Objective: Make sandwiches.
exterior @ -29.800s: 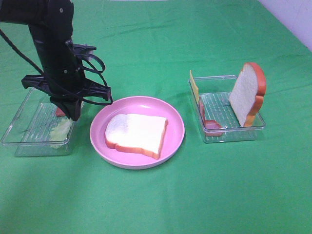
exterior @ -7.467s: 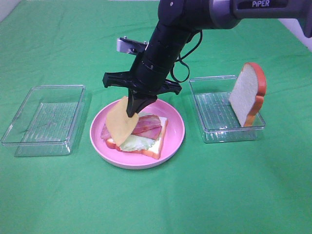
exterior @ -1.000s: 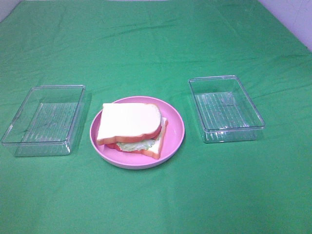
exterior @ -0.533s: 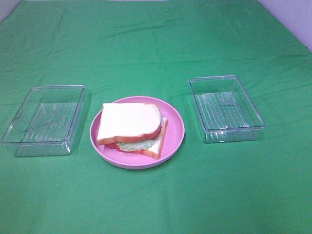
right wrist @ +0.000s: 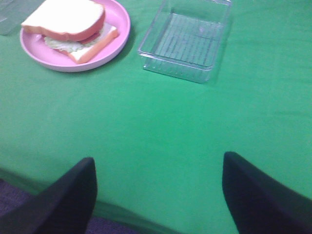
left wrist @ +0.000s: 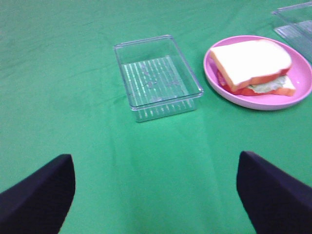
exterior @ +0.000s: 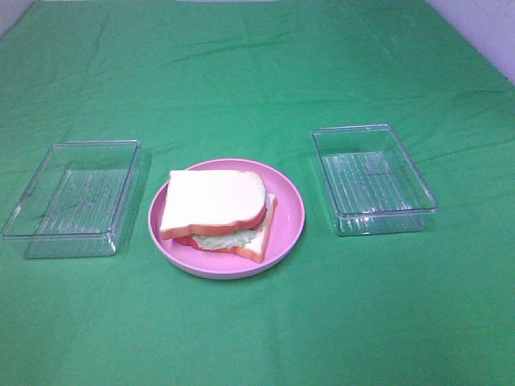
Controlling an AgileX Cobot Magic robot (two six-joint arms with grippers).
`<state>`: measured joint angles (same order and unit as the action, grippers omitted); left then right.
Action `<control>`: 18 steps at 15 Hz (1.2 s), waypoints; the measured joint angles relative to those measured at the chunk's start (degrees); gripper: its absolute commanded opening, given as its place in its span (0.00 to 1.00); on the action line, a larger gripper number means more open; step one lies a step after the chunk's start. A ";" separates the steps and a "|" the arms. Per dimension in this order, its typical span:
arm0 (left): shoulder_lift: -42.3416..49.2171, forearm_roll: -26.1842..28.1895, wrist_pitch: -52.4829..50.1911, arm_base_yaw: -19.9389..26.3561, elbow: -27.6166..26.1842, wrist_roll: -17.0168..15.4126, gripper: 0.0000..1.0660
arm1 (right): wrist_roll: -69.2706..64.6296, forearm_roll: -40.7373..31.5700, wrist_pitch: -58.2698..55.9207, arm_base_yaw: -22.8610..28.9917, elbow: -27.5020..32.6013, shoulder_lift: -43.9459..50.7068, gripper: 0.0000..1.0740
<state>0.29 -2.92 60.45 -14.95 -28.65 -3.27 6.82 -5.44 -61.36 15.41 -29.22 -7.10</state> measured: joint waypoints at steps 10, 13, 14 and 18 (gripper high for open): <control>0.00 0.00 0.00 11.34 0.00 0.00 0.80 | 0.00 -0.06 0.00 -16.21 0.00 1.49 0.64; 0.00 0.00 0.00 11.34 0.00 0.00 0.80 | 0.00 -0.06 0.00 -16.21 0.00 6.65 0.64; 0.00 0.00 0.00 11.34 0.00 0.00 0.80 | 0.00 -0.06 -0.06 -16.21 0.00 7.33 0.64; 0.00 -0.06 0.00 12.09 0.00 0.00 0.80 | 0.00 -0.46 -0.06 -16.21 0.00 7.45 0.64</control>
<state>0.29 -2.98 60.45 -2.86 -28.65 -3.27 6.82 -5.90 -61.42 -0.80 -29.22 0.34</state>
